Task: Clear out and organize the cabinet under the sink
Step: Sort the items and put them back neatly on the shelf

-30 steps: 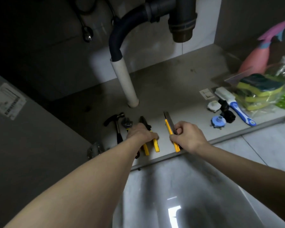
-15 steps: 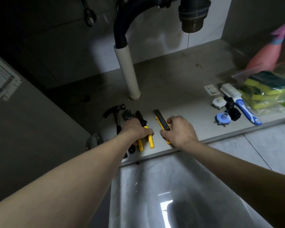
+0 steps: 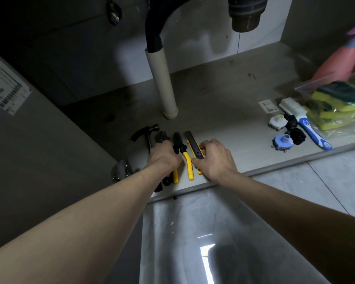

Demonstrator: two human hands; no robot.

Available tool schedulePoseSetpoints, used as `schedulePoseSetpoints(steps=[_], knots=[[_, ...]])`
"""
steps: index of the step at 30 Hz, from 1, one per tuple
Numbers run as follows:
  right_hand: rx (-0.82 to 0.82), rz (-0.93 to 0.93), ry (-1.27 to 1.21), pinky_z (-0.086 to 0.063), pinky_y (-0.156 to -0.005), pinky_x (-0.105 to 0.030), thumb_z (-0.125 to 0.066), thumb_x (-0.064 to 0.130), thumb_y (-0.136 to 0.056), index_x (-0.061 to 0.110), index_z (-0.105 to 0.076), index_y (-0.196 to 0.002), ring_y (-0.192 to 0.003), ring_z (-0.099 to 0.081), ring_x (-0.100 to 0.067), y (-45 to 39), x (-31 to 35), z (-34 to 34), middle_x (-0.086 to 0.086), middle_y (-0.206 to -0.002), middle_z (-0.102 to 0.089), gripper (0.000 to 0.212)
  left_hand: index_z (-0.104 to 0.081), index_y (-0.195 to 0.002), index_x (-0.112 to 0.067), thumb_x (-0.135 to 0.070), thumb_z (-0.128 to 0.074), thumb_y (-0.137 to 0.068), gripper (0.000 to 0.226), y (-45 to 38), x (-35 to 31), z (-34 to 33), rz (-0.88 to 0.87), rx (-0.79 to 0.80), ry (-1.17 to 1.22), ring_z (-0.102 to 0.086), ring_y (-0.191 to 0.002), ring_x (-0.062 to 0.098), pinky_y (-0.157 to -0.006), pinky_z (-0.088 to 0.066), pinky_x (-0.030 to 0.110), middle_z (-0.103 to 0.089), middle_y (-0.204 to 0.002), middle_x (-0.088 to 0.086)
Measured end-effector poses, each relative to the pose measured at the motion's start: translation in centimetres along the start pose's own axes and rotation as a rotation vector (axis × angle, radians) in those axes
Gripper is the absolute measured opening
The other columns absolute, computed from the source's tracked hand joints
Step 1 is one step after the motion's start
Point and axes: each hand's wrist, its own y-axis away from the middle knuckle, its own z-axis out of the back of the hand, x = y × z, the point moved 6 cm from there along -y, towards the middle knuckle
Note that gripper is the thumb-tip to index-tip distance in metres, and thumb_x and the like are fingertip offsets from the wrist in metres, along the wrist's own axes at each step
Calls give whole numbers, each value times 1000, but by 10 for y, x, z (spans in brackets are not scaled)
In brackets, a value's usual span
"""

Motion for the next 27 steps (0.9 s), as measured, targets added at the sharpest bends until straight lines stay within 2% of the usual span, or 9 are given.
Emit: schedulePoseSetpoints(steps=[6,10,12,14,17,19,21,24,27], knots=[[-6,-1,-15,-46,-72,-33,-71,39,-85,16,-65,-102,-89,-61,-30,4,-3,-1,-5,-101,-55,30,-58,-71,-15,-24,-62,-88,20,-1,0,-4,11,-24,20,-71,-76,31,-64,-63,38,-67,-84,11],[-4,12,-52,-44,-75,-33,-63,46,-91,15,-64,-107,-95,-60,-30,7,-4,0,-6,-107,-56,35,-62,-73,-14,-35,-61,-88,25,-3,1,-5,26,-27,40,-71,-74,30,-63,-63,36,-69,-81,10],[-16,-1,-76,-44,-77,-34,-57,46,-95,14,-63,-111,-98,-60,-30,12,-6,6,-6,-109,-57,36,-64,-82,-12,-39,-55,-91,30,-2,-2,-3,9,-38,8,-70,-83,32,-69,-59,32,-70,-89,12],[-44,-27,-117,-42,-80,-32,-53,43,-97,15,-64,-116,-101,-60,-28,20,-12,15,-5,-114,-59,36,-63,-97,-9,-39,-49,-93,33,3,-7,4,-21,-85,-68,-66,-97,35,-72,-48,29,-69,-102,15],[-70,-81,-196,-40,-82,-28,-48,34,-99,19,-66,-113,-96,-57,-18,49,-32,33,0,-113,-63,27,-51,-123,-9,-41,-46,-95,42,19,-25,20,-98,-153,-213,-62,-109,38,-73,-41,35,-66,-116,16],[-79,-148,-259,-39,-79,-28,-48,28,-99,21,-66,-105,-91,-55,-15,74,-52,47,3,-104,-65,21,-48,-123,-10,-42,-42,-97,42,32,-48,32,-207,-196,-308,-62,-110,38,-72,-40,37,-65,-118,18],[-42,-236,-300,-45,-76,-31,-48,29,-100,20,-67,-96,-87,-61,-20,105,-77,57,2,-92,-69,21,-48,-122,-10,-42,-39,-98,42,52,-75,37,-295,-201,-340,-63,-109,39,-71,-39,38,-65,-118,19],[88,-312,-262,-52,-79,-38,-51,28,-99,17,-66,-83,-84,-67,-28,159,-114,69,-2,-79,-71,26,-51,-123,-10,-41,-39,-97,42,100,-116,9,-353,-101,-302,-62,-112,39,-73,-38,38,-64,-122,20],[248,-380,-168,-51,-78,-39,-52,26,-99,13,-69,-84,-87,-67,-30,225,-161,77,-7,-86,-73,25,-54,-124,-12,-42,-37,-96,44,166,-147,-59,-362,114,-238,-59,-117,36,-81,-43,38,-63,-127,18]])
